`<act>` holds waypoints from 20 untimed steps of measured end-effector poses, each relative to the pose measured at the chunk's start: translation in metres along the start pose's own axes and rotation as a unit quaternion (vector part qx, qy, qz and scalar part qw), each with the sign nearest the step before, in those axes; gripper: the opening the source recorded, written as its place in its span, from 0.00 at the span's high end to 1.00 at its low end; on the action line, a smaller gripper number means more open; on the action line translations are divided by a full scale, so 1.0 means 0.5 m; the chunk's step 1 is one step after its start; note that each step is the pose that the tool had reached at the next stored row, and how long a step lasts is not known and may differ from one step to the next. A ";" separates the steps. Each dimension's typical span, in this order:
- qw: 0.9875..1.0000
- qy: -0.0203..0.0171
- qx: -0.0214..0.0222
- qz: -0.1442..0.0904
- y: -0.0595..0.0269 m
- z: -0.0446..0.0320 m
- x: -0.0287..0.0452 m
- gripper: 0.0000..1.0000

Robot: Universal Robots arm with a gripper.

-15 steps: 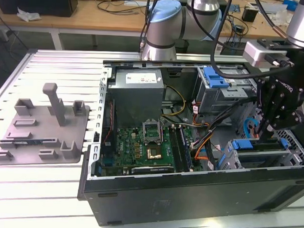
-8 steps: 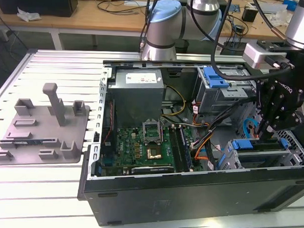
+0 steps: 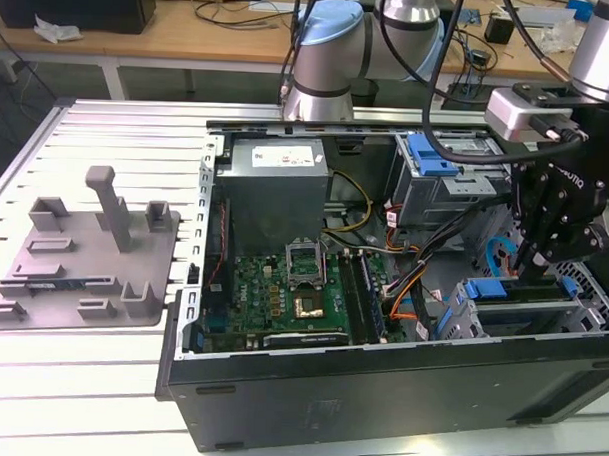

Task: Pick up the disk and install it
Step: 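Insert the second disk wire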

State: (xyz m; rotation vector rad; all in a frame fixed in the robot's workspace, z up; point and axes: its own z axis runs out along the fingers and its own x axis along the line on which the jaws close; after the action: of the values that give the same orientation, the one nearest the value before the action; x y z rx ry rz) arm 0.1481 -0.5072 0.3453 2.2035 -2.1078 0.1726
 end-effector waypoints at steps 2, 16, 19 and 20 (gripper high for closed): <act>1.000 0.000 0.000 -0.003 0.000 0.002 0.000 0.84; 1.000 0.000 0.002 -0.017 0.000 0.014 -0.002 0.84; 1.000 0.000 0.003 -0.018 0.001 0.016 -0.002 0.84; 1.000 0.000 0.003 -0.018 0.001 0.016 -0.002 0.84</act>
State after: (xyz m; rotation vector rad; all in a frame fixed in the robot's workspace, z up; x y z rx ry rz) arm 0.1478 -0.5073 0.3371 2.2434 -2.0678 0.1755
